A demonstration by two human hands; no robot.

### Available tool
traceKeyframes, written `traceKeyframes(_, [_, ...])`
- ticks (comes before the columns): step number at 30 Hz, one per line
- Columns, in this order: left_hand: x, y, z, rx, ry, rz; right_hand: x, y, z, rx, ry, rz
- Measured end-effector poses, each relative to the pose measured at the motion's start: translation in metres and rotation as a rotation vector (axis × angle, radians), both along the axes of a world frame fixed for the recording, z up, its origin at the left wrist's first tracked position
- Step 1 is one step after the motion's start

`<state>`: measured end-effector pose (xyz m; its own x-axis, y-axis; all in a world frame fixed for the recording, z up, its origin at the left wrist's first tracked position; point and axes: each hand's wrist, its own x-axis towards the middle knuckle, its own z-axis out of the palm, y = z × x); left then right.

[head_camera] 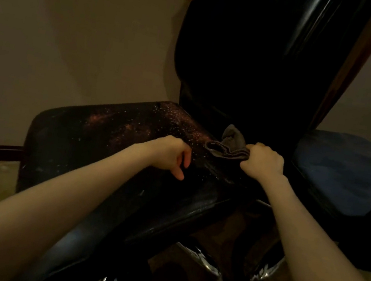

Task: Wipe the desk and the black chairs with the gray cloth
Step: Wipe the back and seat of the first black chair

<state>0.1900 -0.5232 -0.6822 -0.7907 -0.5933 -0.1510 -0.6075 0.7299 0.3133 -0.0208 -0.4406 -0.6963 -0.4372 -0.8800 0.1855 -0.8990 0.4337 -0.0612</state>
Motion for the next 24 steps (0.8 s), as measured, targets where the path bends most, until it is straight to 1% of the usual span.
traceKeyframes(2, [0.003,0.003,-0.012,-0.021,-0.056,0.016,0.008,0.005,-0.002,0.012,0.031,0.035])
traceKeyframes(4, [0.003,0.003,-0.02,-0.06,-0.052,0.031,0.023,0.01,-0.01,0.011,0.095,0.075])
traceKeyframes(8, [0.005,0.001,-0.022,-0.089,-0.076,0.033,0.044,0.017,-0.013,0.001,0.144,0.086])
traceKeyframes(13, [0.02,0.0,-0.026,-0.036,-0.063,0.036,0.055,0.036,-0.014,-0.027,0.012,0.098])
traceKeyframes(16, [0.027,-0.001,-0.022,-0.026,-0.076,0.016,0.058,0.043,-0.007,-0.04,-0.139,0.09])
traceKeyframes(18, [0.029,0.0,-0.019,-0.033,-0.097,0.002,0.056,0.041,0.0,-0.052,-0.247,0.048])
traceKeyframes(19, [0.03,-0.001,-0.018,-0.034,-0.098,-0.002,0.057,0.04,0.003,-0.065,-0.268,0.022])
traceKeyframes(21, [0.032,0.0,-0.018,-0.024,-0.087,-0.003,0.064,0.04,0.001,-0.095,-0.252,-0.014])
traceKeyframes(24, [0.037,-0.001,-0.023,0.01,-0.037,0.013,0.084,0.045,-0.006,-0.107,-0.216,0.001])
